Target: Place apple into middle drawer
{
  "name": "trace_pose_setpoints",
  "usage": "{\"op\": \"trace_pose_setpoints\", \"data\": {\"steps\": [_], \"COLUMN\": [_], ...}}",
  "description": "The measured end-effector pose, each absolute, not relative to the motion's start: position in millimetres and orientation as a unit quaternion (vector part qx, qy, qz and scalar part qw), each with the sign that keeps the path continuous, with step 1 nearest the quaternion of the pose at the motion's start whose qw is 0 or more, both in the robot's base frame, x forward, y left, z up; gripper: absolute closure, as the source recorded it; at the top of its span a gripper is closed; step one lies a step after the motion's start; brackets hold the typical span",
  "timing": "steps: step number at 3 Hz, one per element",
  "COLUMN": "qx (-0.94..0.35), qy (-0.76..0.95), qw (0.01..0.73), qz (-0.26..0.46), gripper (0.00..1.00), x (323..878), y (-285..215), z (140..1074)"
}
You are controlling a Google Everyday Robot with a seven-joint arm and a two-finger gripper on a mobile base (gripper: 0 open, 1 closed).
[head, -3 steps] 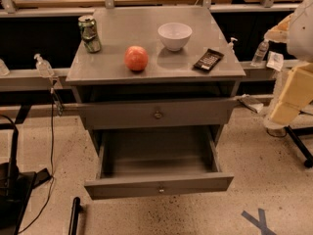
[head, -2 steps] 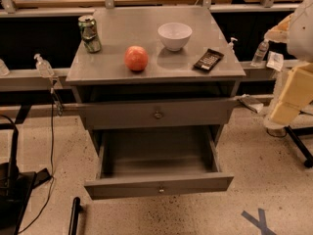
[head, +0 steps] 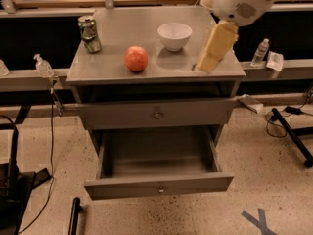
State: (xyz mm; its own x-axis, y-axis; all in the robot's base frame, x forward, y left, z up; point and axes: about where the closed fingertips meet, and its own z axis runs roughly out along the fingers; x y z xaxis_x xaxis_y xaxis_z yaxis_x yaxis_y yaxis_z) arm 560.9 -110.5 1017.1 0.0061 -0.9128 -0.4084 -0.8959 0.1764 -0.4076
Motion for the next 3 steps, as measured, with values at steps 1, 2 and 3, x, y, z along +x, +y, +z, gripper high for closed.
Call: {"op": "trace_pose_setpoints", "data": {"steps": [1, 2, 3], "qx": [-0.621, -0.609, -0.613], "qy": [0.697, 0.697, 0.696], "qw": [0.359, 0.379, 0.373], "qz": [-0.014, -0.015, -0.014], "gripper": [0.00, 0.00, 0.00], "x": [618, 622, 620], "y": [-46, -46, -46], "z": [1020, 1031, 1028]}}
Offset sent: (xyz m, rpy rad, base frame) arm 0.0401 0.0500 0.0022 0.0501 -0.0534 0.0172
